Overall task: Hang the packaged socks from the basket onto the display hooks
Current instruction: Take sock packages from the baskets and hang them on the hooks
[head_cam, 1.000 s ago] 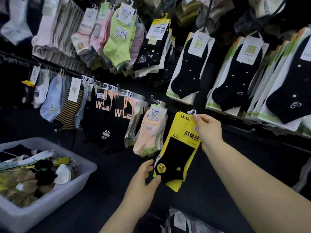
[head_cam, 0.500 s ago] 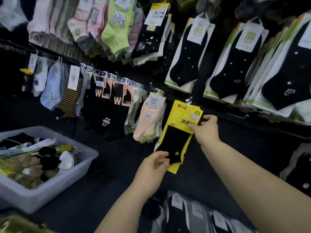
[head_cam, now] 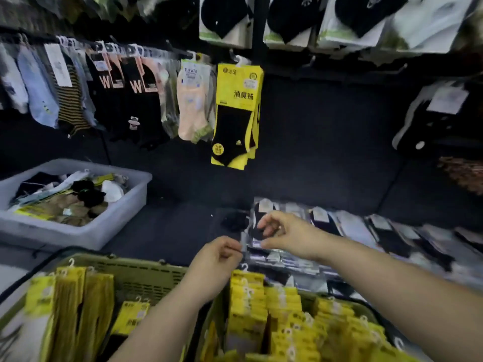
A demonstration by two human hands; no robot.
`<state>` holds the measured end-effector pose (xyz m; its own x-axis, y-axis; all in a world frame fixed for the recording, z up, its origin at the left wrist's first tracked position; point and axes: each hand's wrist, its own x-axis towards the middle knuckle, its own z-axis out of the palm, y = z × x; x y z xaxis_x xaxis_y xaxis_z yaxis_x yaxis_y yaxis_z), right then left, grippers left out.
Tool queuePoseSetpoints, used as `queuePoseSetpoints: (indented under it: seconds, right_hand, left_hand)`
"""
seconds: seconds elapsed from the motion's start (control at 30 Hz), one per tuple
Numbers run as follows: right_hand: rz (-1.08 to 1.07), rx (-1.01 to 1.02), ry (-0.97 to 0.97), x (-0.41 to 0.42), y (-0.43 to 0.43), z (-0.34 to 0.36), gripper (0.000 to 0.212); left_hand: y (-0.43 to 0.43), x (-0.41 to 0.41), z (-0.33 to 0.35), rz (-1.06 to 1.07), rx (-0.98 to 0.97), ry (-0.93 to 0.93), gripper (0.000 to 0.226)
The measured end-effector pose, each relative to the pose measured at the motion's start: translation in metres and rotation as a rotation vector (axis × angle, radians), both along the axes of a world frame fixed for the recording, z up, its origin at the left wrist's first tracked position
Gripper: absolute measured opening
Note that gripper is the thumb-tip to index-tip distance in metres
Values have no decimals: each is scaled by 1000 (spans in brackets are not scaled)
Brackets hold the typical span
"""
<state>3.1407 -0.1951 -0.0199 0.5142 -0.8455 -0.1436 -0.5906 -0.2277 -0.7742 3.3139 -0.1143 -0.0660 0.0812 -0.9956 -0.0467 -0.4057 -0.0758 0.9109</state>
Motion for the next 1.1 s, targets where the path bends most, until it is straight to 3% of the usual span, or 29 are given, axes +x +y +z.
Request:
queuePoseSetpoints:
  seconds: [0.17,0.27,0.37,0.47,0.67,0.77,0.87,1.0,1.1]
  right_hand:
    - [-14,75,139,-30,27,-93,31]
    - [-42,-5,282,-34,33,-152,49]
    - [47,-52,374,-22,32,-189,74]
    - [216,-51,467,6,32,-203,84]
    - [364,-260,806,73,79,-236,82]
    - [395,-308,949,89,81,-238,47]
    - [294,-348,783,73,71,-237,21]
    - [296,-192,321,49,54,-227,27]
    - [315,-5,201,57,47,-232,24]
  left_hand:
    - [8,-25,-46,-142,130,-188,6]
    - [-2,-24,-63,-218,172,-342,11]
    - [-10,-10,-72,-246,218,-481,16]
    - [-15,11,-72,-219,283,-585,18]
    - [-7,28,-77,-312,420,-710,24]
    - [-4,29,-78,-387,477,-745,30]
    - [-5,31,-79,-398,474,-768,32]
    - [-5,34,-80,-415,490,-792,33]
    - [-6,35,-78,-416,505,-793,34]
